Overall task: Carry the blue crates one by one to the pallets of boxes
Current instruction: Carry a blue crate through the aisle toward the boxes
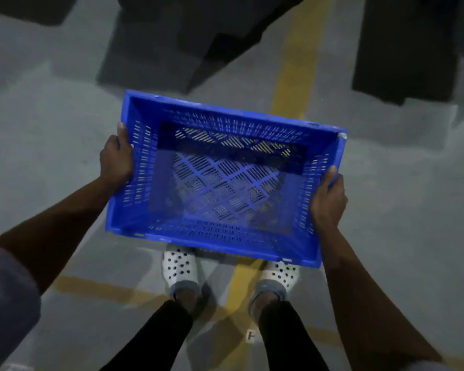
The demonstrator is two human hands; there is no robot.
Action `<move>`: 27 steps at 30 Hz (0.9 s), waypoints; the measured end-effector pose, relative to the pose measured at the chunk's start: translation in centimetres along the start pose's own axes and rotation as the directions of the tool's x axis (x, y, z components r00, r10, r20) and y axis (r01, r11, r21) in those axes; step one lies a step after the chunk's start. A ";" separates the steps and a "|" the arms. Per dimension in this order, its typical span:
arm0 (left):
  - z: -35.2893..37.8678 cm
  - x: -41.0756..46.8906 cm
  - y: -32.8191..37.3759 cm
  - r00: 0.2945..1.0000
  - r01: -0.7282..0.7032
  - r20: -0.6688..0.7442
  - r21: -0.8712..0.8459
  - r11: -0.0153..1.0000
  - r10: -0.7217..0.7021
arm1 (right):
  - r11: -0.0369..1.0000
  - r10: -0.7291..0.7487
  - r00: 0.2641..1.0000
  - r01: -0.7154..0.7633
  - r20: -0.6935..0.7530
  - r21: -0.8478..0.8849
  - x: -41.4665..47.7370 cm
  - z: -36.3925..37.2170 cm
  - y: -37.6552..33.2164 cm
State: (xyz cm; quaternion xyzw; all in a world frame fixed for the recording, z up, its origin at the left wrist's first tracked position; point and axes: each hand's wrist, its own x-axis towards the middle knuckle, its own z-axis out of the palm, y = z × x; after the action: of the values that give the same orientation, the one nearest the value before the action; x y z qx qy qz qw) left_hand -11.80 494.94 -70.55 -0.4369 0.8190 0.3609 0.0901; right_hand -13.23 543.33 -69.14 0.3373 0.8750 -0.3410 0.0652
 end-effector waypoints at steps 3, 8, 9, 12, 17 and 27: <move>1.2 1.3 -1.1 1.000 -0.018 0.005 0.018 1.000 0.018 | 1.000 0.023 1.000 -0.023 0.005 -0.005 0.5 2.5 0.9; 4.0 1.6 -3.6 0.999 -0.013 0.041 0.086 0.996 0.009 | 0.998 0.033 0.991 -0.025 0.133 -0.058 1.5 5.0 2.8; 4.8 1.6 -4.0 1.000 -0.015 0.001 0.085 0.996 0.015 | 0.999 0.022 0.991 -0.016 0.133 -0.049 1.8 5.3 3.3; 5.8 1.3 -4.6 0.993 -0.070 -0.085 0.131 0.989 0.082 | 0.998 0.018 0.993 -0.011 0.112 -0.065 1.9 5.5 4.2; 5.9 1.8 -5.3 0.987 -0.118 -0.090 0.182 0.976 0.136 | 0.996 0.014 0.996 -0.006 0.089 -0.091 1.8 5.6 4.1; 4.7 1.8 -4.9 1.000 -0.017 -0.005 0.314 0.949 0.020 | 0.968 0.090 0.992 -0.066 0.092 -0.241 1.5 5.1 3.8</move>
State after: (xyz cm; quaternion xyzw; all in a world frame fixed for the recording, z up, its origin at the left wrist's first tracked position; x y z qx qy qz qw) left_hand -9.87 495.23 -77.27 -0.4106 0.8705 0.2251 0.1518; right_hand -12.50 542.97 -75.62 0.3434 0.8910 -0.2480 0.1633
